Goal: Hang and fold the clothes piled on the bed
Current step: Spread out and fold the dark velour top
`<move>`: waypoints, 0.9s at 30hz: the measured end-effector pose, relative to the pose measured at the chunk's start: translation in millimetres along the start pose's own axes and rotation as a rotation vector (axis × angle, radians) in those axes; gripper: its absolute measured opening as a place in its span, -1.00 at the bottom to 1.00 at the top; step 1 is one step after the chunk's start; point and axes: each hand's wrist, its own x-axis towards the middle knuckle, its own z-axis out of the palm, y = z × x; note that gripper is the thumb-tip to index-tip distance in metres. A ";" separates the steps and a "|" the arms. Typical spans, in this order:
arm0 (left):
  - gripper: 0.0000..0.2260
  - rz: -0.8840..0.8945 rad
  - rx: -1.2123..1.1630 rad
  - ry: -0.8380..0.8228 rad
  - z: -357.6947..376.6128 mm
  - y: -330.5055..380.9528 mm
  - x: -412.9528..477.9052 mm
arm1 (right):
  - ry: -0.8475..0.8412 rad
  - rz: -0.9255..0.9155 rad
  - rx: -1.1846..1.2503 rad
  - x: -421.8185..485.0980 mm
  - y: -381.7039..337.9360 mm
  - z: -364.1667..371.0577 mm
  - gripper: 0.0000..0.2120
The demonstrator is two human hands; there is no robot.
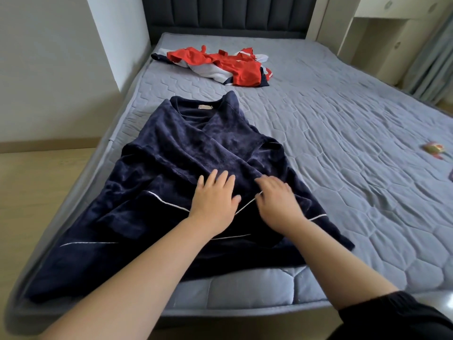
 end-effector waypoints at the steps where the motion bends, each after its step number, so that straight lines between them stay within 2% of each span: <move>1: -0.42 -0.013 0.061 -0.150 11.5 0.2 -5.3 | -0.148 -0.026 -0.077 -6.5 2.9 9.7 -0.54; 3: -0.36 -0.017 0.135 -0.315 31.3 -4.8 -15.6 | -0.338 0.078 -0.179 -11.6 22.8 18.1 -0.46; 5: -0.35 0.008 0.148 -0.306 43.7 -10.9 -19.5 | -0.348 0.273 -0.221 -11.5 42.6 15.1 -0.42; 7: -0.33 0.002 0.146 -0.289 44.6 -13.3 -16.9 | -0.285 0.430 -0.256 -10.1 50.1 8.4 -0.39; 9: -0.31 0.004 0.145 -0.277 43.6 -13.7 -13.8 | -0.152 0.416 -0.201 -7.8 43.9 5.7 -0.39; 11: -0.32 0.019 0.147 -0.266 41.5 -10.5 -15.2 | -0.044 0.292 -0.126 -7.2 34.3 5.2 -0.42; 12: -0.34 0.029 0.130 -0.256 39.8 -8.1 -15.7 | -0.027 0.267 -0.104 -6.5 32.5 4.4 -0.44; 14: -0.37 0.065 0.067 -0.242 33.9 0.6 -15.5 | -0.031 0.334 -0.051 -5.9 37.9 -1.8 -0.49; 17: -0.41 0.227 -0.034 -0.188 24.2 27.6 -15.0 | -0.138 0.511 0.111 -7.9 59.0 -19.6 -0.62; 21: -0.42 0.533 -0.043 -0.123 17.3 79.5 -14.9 | -0.254 0.498 0.167 -21.0 83.6 -43.7 -0.67; 23: -0.43 0.570 0.004 -0.150 21.4 102.3 -19.3 | -0.312 0.428 0.186 -36.0 92.7 -56.8 -0.54; 27: -0.64 0.489 0.018 -0.128 30.3 123.3 -23.1 | -0.681 0.216 0.078 -71.0 107.4 -77.3 -0.17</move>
